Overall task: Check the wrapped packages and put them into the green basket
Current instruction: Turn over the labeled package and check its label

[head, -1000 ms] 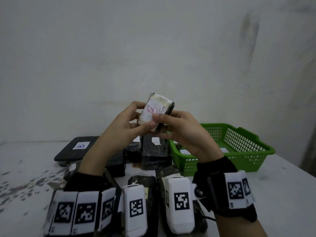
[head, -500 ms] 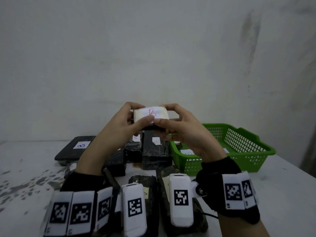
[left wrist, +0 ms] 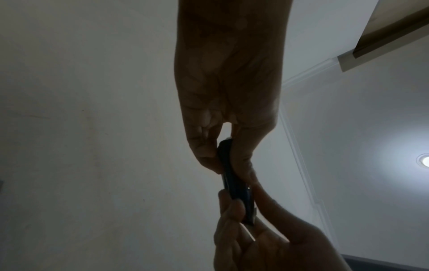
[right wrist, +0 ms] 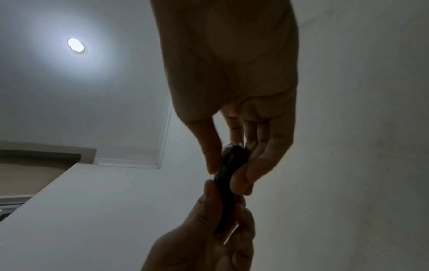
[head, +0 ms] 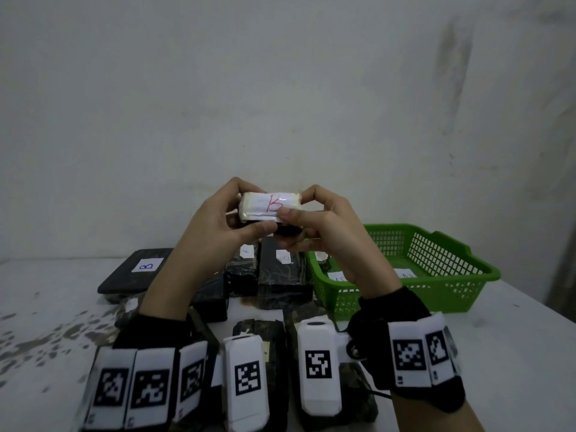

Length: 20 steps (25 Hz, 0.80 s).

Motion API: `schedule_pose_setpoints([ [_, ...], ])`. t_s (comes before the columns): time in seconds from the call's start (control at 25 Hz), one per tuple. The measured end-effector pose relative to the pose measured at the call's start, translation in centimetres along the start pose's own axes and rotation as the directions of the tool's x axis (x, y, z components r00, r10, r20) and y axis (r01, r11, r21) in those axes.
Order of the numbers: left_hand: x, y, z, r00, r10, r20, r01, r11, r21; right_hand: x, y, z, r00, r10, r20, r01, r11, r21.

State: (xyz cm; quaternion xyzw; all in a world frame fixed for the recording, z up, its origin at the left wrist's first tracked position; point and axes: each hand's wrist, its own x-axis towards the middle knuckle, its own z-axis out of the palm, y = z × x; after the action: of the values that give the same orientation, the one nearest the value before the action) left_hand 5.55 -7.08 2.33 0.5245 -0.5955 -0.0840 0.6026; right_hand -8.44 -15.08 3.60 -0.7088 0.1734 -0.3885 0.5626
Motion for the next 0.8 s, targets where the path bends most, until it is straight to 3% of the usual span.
schedule_pose_setpoints([
  [0.28, 0.1, -0.4, -0.2, 0.997, -0.071, 0.028, 0.073, 0.994, -0.087, 0.6, 0.8, -0.7, 0.999, 0.012, 0.05, -0.006, 0.993, -0.114],
  [0.52, -0.2, 0.4, 0.2, 0.992, -0.091, 0.088, 0.104, 0.983, -0.15, 0.3, 0.5, -1.1, 0.997, -0.077, -0.018, 0.074, 0.989, -0.125],
  [0.8, 0.2, -0.1, 0.1, 0.998, -0.05, 0.036, 0.051, 0.998, -0.034, 0.3, 0.6, -0.8, 0.995, -0.017, 0.102, 0.029, 0.993, -0.115],
])
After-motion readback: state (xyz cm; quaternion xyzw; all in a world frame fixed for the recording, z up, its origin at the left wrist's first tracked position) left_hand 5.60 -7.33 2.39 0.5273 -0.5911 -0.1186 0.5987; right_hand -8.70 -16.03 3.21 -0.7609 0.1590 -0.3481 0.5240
